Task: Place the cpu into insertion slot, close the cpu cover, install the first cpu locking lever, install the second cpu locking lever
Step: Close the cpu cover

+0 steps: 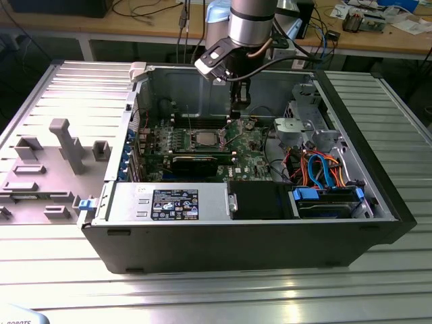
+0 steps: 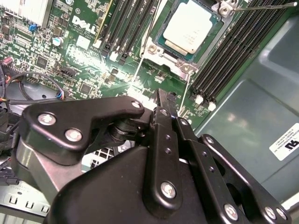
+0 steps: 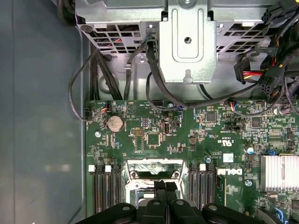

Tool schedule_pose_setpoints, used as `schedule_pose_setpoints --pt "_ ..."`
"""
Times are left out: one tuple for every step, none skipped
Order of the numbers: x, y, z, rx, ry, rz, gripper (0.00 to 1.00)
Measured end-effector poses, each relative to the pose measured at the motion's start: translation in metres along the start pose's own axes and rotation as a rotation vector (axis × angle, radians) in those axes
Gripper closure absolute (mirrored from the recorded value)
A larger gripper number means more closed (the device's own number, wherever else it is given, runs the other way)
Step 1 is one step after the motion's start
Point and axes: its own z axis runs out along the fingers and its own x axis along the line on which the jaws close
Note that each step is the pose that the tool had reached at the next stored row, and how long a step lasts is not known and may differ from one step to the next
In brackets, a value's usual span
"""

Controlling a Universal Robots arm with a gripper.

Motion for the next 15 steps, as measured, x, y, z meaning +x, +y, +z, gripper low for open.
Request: schedule_pose_setpoints --pt "0.0000 0.0001 0.0002 -0.0008 0.0000 0.000 0.89" --pt "0.0000 0.0002 0.0003 -0.0009 -0.0001 0.000 0.89" --pt "0.0000 0.0006 0.0004 -0.0009 -0.0002 0.000 0.89" --pt "0.0000 0.0011 0.0005 -0.0009 -0.0003 0.000 0.89" --pt "0.0000 0.0019 0.0005 -0.0010 -0.0003 0.000 0.89" --pt "0.0000 0.0035 0.0008 -0.0010 -0.0003 0.000 0.89" --pt "0.0000 0.0037 0.0011 -0.0011 0.0000 0.000 0.89" --pt "-0.0001 0.0038 0.0012 -0.0014 -0.0002 0.000 0.89" --pt "-0.0001 0.0038 0.0014 -0.0018 -0.0003 0.000 0.89" --pt "-0.0001 0.0039 0.0015 -0.0022 -0.0003 0.000 0.89" --pt "-0.0001 0.0039 0.0016 -0.0027 -0.0004 0.000 0.89" --pt "-0.0001 0.0040 0.0018 -0.0030 -0.0011 0.000 0.89" --pt "-0.0001 0.0049 0.0018 -0.0030 -0.0025 0.000 0.89" --pt "-0.0001 0.0058 0.0018 -0.0030 -0.0027 0.000 0.89" --pt "-0.0001 0.0066 0.0019 -0.0030 -0.0029 0.000 0.89"
